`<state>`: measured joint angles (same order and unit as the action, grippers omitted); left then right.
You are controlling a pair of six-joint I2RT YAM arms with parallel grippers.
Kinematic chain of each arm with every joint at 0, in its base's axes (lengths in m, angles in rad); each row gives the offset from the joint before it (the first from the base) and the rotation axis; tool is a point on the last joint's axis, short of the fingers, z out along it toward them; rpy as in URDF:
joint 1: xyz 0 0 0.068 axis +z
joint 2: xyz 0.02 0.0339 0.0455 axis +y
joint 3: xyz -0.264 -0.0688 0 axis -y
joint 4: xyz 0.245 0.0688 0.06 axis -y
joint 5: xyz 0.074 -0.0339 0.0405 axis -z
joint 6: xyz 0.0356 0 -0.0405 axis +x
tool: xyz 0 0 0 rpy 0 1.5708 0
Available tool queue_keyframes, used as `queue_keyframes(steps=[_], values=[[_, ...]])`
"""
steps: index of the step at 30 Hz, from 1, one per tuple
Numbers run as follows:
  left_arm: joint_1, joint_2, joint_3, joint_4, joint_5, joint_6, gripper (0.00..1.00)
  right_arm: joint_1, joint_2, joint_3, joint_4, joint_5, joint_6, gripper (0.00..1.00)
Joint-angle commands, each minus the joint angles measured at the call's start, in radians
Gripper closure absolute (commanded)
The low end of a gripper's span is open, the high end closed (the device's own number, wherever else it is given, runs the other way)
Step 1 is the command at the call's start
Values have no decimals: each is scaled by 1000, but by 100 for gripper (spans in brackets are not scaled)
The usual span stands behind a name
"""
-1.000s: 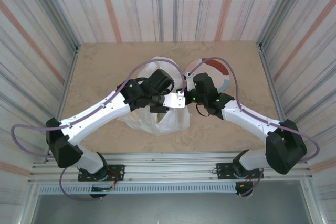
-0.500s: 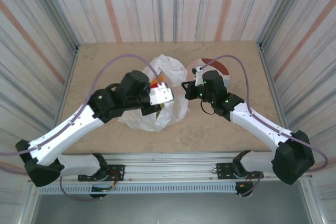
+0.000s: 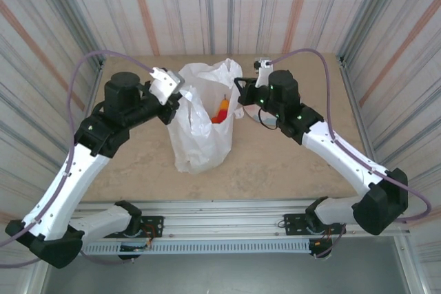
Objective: Place the fruits into the plastic bag
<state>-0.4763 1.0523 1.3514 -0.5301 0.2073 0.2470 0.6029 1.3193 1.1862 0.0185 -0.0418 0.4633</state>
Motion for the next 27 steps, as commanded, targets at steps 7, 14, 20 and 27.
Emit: queue_keyframes(steps=[7, 14, 20, 27], values=[[97, -7, 53, 85, 28, -104, 100, -44, 41, 112, 58, 79, -23, 100], [97, 4, -29, 89, 52, -110, 100, -43, 102, 143, 68, 52, -11, 100], [97, 49, -121, 58, 27, -87, 97, -46, 214, 135, 43, 21, -9, 100], [76, 124, -83, -12, 51, -96, 96, -73, 313, 177, -6, -15, -29, 100]])
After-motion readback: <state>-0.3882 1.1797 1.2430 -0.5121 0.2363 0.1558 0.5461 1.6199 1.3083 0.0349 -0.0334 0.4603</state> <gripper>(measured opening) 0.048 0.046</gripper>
